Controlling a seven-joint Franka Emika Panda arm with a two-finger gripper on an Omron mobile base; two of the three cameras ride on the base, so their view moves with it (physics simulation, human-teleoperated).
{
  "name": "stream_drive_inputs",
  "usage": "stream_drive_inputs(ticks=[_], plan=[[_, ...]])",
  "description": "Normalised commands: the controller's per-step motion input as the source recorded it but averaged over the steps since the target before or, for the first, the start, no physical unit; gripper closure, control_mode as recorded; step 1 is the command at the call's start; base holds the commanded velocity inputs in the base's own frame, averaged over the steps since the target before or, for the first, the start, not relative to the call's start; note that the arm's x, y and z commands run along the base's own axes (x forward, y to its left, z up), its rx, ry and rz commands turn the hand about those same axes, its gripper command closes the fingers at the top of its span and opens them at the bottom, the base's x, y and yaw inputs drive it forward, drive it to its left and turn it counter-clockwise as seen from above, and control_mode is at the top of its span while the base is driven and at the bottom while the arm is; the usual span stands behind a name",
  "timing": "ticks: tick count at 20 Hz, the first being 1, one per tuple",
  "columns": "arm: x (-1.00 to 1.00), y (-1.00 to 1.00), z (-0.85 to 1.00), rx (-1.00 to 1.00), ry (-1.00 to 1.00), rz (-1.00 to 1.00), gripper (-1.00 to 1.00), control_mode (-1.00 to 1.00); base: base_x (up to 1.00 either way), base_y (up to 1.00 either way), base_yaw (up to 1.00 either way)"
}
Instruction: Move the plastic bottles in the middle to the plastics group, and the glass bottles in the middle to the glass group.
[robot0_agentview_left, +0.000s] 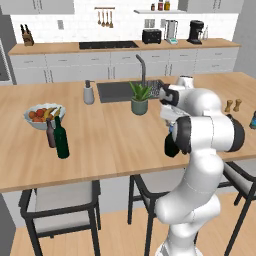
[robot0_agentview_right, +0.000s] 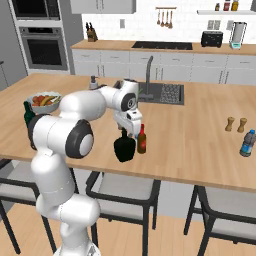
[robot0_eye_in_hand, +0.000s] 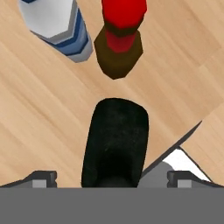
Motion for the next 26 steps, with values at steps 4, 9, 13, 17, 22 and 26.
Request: stream_drive_inputs(ticks=[4,9,13,17,22,26], plan=[[0.00,0.02,-0.14,0.00,0.00,-0.04,-1.00,-1.00,0.00,0.00,0.00],[-0.04,0.02,-0.04,0.00,0.00,-0.03,-1.00,-1.00,0.00,0.00,0.00],[-0.10,0.07,0.00,0.00,0.00,-0.04,-1.00,-1.00,0.00,0.00,0.00],[-0.06,0.14,0.00,0.00,0.00,-0.03,-1.00,-1.00,0.00,0.00,0.00],[0.00,0.10,-0.01,0.00,0.00,-0.03,-1.00,-1.00,0.00,0.00,0.00],[0.00,0.00,-0.15,0.00,0.00,0.00,1.00,-1.00,0.00,0.00,0.00]])
